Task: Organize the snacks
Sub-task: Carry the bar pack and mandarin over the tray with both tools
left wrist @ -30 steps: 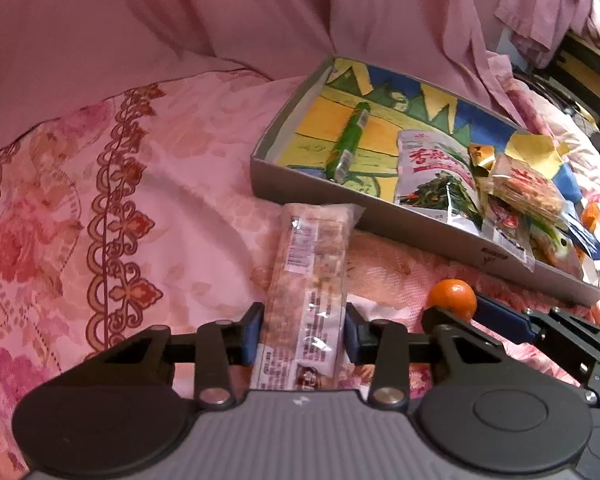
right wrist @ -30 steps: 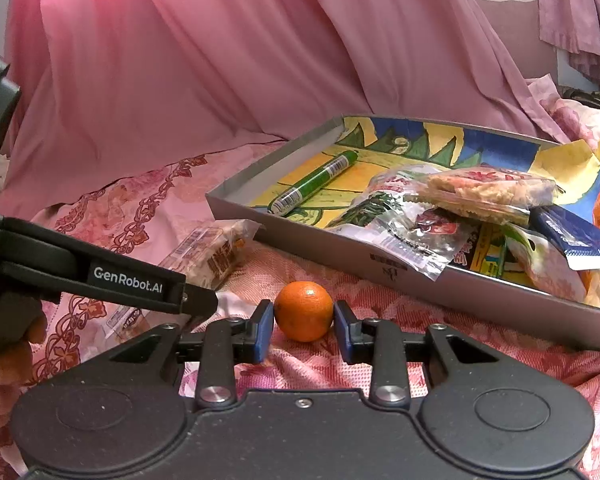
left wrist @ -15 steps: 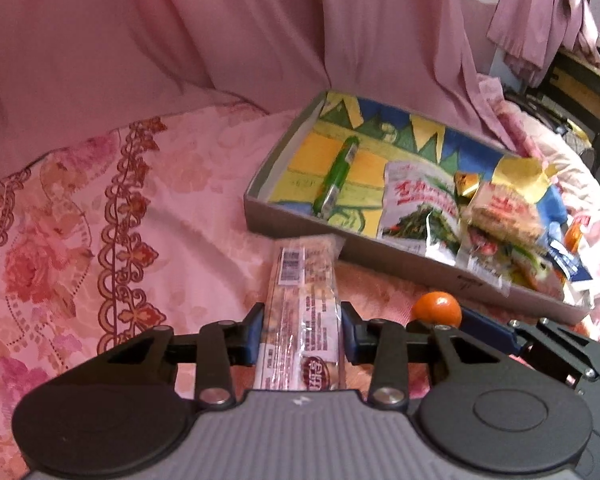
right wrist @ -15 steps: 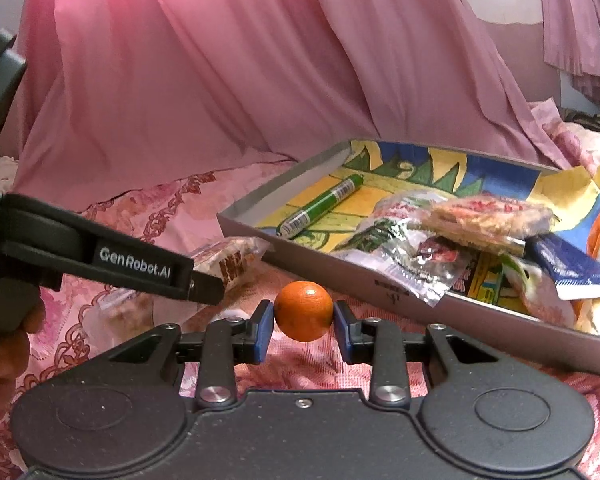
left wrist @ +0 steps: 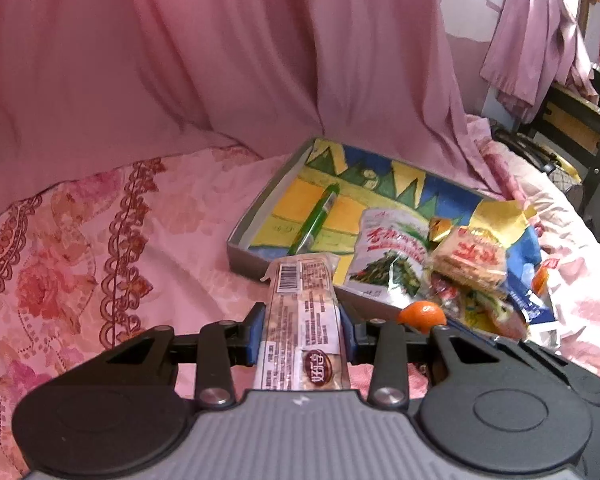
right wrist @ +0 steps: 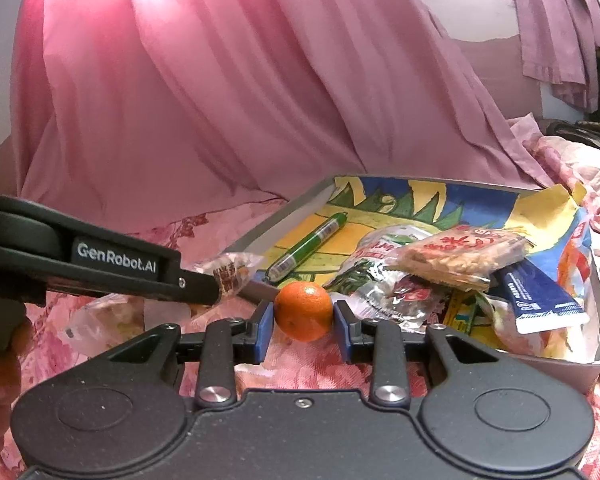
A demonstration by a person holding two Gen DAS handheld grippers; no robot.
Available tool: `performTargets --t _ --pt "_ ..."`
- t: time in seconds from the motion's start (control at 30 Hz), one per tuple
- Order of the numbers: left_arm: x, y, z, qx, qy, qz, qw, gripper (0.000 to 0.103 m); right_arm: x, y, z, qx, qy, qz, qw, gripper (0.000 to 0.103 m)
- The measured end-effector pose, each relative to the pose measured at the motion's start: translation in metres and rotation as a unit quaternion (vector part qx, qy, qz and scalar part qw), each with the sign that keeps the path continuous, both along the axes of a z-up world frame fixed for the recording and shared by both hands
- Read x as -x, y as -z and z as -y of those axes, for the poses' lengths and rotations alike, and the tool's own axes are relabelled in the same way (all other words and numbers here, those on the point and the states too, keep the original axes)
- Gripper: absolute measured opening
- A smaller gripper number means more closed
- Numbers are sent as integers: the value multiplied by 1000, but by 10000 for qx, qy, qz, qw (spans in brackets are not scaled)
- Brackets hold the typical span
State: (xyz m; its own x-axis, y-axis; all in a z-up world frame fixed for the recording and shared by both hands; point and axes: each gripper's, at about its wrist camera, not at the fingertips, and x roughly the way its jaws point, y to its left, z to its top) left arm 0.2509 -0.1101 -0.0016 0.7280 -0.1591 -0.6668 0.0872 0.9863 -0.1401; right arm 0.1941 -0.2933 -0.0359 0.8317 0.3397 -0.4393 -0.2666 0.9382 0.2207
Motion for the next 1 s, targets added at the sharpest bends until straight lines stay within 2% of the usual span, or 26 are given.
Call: performTargets --t 0.23,0.33,0.5,0.73,1.0 --pt "-15 -13 16 63 105 325 9994 41 0 -8 12 -198 211 88 9995 35" --pt "-32 -12 22 183 98 394 9990 41 -2 -11 19 -141 413 125 9990 35" --pt "-59 -6 38 176 77 506 9985 41 -7 -11 36 -124 846 27 9963 35" --pt "-87 6 61 62 115 521 9986 41 -17 -5 47 -52 1264 -224 9917 35" --pt "-96 23 68 48 93 465 9989 41 -25 2 50 -67 1389 -449 9893 35"
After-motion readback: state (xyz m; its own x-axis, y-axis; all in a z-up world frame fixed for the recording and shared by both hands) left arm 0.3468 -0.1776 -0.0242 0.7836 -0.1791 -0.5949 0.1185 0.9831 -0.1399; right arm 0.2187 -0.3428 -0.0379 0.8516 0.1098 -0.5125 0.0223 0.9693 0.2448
